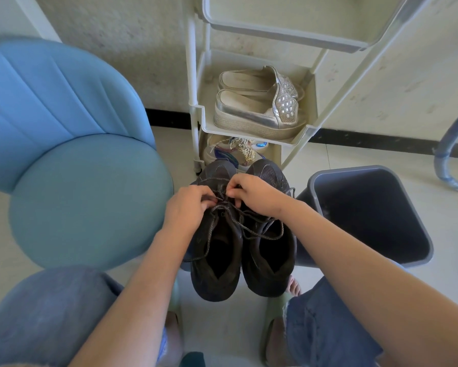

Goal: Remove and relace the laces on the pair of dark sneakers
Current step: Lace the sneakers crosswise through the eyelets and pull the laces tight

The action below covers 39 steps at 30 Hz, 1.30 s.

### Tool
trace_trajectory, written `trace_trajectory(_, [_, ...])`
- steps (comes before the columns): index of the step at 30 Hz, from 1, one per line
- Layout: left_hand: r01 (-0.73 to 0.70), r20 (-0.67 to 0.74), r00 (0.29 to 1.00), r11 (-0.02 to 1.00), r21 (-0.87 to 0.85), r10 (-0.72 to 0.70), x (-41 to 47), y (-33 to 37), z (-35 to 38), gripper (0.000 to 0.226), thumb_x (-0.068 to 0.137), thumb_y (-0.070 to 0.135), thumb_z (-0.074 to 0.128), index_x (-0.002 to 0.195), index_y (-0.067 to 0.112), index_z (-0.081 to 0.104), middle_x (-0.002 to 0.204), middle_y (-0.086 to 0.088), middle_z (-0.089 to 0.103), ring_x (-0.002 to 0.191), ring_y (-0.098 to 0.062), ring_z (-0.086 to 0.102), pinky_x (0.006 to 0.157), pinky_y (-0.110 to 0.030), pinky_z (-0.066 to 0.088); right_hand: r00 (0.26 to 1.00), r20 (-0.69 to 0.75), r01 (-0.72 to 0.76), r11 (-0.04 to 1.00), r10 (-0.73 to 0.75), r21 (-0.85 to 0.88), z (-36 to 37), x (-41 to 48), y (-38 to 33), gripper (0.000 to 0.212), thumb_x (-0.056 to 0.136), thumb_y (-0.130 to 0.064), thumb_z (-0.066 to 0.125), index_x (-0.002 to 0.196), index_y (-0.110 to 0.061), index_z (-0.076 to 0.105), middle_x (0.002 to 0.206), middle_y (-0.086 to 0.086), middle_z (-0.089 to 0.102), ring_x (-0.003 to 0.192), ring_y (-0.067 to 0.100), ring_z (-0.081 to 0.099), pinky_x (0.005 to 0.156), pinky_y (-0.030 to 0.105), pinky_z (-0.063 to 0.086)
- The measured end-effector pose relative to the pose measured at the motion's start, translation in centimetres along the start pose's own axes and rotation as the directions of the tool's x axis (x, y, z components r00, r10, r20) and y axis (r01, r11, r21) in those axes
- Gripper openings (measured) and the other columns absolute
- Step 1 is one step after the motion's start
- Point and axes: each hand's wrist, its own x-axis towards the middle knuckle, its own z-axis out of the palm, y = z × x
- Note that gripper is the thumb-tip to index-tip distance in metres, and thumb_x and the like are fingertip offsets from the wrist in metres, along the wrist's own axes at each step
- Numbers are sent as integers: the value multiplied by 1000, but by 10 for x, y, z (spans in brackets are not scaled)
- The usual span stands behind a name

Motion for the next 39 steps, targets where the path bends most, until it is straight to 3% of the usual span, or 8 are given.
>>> trace_trajectory(4, [-7,-47,999,999,52,9,-2,4,5,15,97,24,49,105,18,60,108,-1,60,97,-22,58,81,-36,44,1000,1,-10,1000,10,-15,-4,-1,2,9,99,-18,48,93,-17,54,74,4,64,60,8,50,62,21,39])
trace_trajectory(9, [-23,-107,994,997,70,30,-9,12,3,11,101,21,39,107,16,47,102,2,63,80,-17,53,68,-34,42,1000,-2,-29,1000,29,-3,-3,-2,7,7,99,-15,49,94,-16,54,69,-3,58,60,8,51,60,19,39])
trace_trajectory(13, [-35,-133,991,999,6,35,-10,13,-2,13,98,23,46,106,19,55,102,2,67,91,-21,60,74,-37,46,999,-25,24,998,-23,53,-4,-1,7,3,94,-14,58,96,-15,59,73,-7,59,62,6,55,69,19,46])
trace_trajectory(18, [43,-120,992,998,-55,-49,-9,4,-4,23,91,20,59,113,21,67,113,-1,66,104,-22,59,86,-34,45,999,-19,31,999,-31,7,-8,1,12,14,86,-9,69,98,-14,66,86,-7,59,81,10,57,84,25,47])
trace_trajectory(24, [56,-152,986,997,-58,-64,-9,6,-4,14,92,20,59,103,17,67,105,-2,69,95,-23,61,79,-32,44,999,-39,32,999,-32,-14,-2,2,6,5,92,-11,60,91,-15,59,76,-7,59,69,12,60,77,27,49])
trace_trajectory(29, [69,-181,981,997,-24,-72,-7,12,-4,10,100,22,42,102,14,49,93,-8,69,59,-30,57,67,-46,52,999,-6,46,987,-47,-152,-5,0,-1,2,98,-15,47,97,-16,49,87,5,63,85,25,62,83,42,50])
trace_trajectory(34, [81,-153,985,997,20,-77,-10,16,-6,11,101,18,38,108,12,46,92,-7,65,61,-31,57,66,-47,53,997,6,72,942,-74,-328,-3,-1,-5,9,100,-15,41,107,-9,44,94,12,60,83,28,57,75,42,46])
trace_trajectory(39, [75,-114,991,996,45,-70,-11,19,-8,13,101,16,39,112,11,45,93,-10,64,60,-29,56,65,-46,53,997,-58,34,950,-54,-312,1,2,-2,7,99,-16,43,104,-11,46,92,6,57,84,27,56,74,40,46])
